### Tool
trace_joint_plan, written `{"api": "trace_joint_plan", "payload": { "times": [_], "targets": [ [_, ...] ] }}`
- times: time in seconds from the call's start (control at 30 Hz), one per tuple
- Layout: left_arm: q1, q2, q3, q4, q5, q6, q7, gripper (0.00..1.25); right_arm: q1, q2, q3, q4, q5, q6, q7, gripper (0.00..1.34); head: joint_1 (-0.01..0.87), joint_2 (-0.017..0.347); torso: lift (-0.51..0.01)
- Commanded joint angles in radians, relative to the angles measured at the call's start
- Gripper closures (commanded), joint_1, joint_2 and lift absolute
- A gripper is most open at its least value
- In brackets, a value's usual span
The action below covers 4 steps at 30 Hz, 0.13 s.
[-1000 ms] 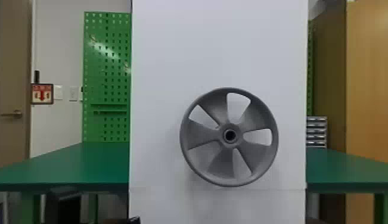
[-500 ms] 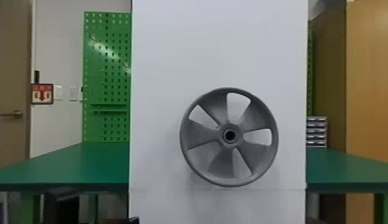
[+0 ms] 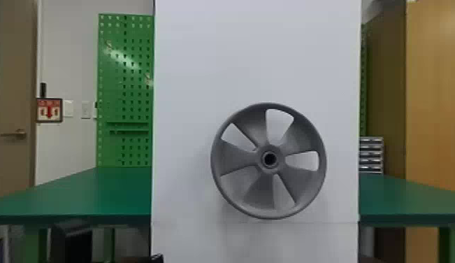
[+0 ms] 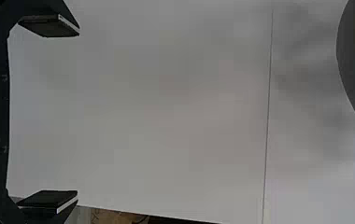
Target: Hold the wheel and insert it
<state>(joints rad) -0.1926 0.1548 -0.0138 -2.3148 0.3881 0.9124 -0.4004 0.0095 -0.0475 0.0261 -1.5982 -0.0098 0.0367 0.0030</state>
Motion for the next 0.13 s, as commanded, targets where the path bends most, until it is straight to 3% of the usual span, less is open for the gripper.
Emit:
{"api": "trace_joint_plan", "payload": {
  "times": [0.0, 0.1],
  "targets": [
    [0.001, 0.0, 0.0, 0.0, 0.003, -0.001, 0.0, 0.5, 0.001, 0.001, -0.002, 0.001, -0.003, -0.003, 0.0, 0.08, 0.0, 0.005, -0.497],
    [0.001, 0.0, -0.002, 0.0, 0.006, -0.003, 0.0, 0.5, 0.001, 0.003, -0.002, 0.001, -0.003, -0.003, 0.0, 0.08, 0.0, 0.005, -0.497]
  ]
}}
